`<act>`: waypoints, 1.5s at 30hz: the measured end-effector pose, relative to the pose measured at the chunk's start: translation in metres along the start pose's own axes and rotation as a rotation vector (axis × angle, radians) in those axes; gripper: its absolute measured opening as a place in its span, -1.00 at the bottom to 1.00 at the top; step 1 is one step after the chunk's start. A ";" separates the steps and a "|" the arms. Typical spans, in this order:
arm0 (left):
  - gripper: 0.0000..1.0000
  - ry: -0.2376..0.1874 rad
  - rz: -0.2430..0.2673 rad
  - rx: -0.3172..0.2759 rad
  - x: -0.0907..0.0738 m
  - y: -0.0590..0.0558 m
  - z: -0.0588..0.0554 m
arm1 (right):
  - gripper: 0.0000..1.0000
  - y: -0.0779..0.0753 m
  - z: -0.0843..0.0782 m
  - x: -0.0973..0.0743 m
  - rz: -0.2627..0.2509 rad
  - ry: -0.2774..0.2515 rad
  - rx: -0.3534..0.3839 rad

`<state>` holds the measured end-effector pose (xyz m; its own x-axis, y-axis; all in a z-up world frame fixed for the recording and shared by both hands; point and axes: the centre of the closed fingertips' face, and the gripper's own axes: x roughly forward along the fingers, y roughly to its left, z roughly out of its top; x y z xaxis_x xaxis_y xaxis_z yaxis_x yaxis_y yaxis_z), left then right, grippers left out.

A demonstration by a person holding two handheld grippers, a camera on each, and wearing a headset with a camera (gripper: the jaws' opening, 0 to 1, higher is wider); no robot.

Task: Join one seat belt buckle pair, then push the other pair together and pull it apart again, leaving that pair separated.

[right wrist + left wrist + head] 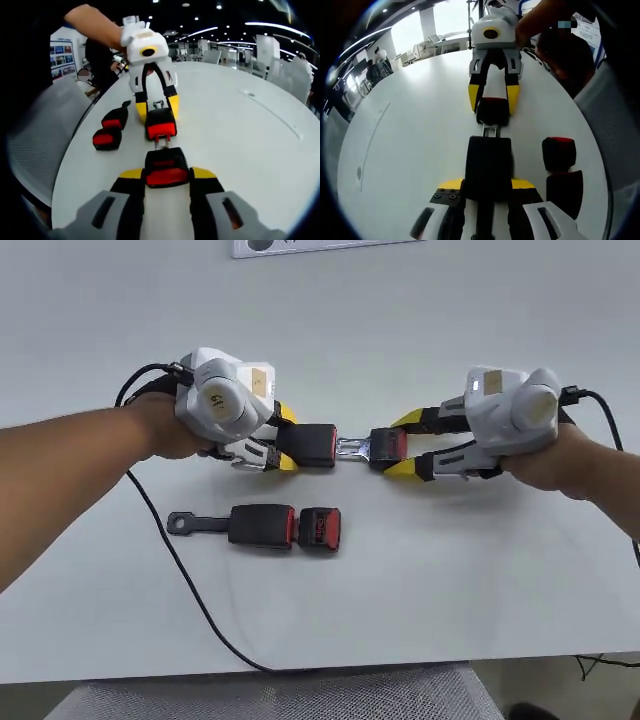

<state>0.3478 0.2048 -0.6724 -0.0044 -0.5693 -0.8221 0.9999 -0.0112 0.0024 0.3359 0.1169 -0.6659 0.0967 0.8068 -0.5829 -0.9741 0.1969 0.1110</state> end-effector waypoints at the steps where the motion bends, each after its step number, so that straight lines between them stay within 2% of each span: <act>1: -0.33 0.001 0.000 0.002 0.000 0.000 0.000 | -0.32 0.000 0.000 0.000 0.000 -0.001 0.003; 9: -0.33 0.005 0.002 0.004 0.000 -0.002 0.000 | -0.33 0.001 0.004 0.006 -0.004 0.025 -0.005; 17: -0.34 0.040 -0.002 0.014 0.000 -0.002 0.000 | -0.33 0.001 0.006 0.011 -0.005 0.052 -0.010; 24: -0.35 0.062 -0.015 0.036 0.001 -0.003 0.001 | -0.34 0.003 0.013 0.025 -0.031 0.058 -0.006; 28: -0.35 0.064 -0.016 0.039 0.001 -0.003 0.001 | -0.34 0.002 0.013 0.026 -0.040 0.049 0.014; 35: -0.36 0.076 -0.020 0.047 0.002 -0.003 0.001 | -0.34 0.001 0.013 0.031 -0.068 0.073 0.018; 45: -0.36 0.087 -0.027 0.061 0.003 -0.003 -0.001 | -0.34 0.001 0.013 0.034 -0.079 0.093 0.015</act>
<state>0.3451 0.2034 -0.6755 -0.0279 -0.4945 -0.8687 0.9970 -0.0771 0.0119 0.3408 0.1516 -0.6747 0.1531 0.7334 -0.6624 -0.9609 0.2670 0.0735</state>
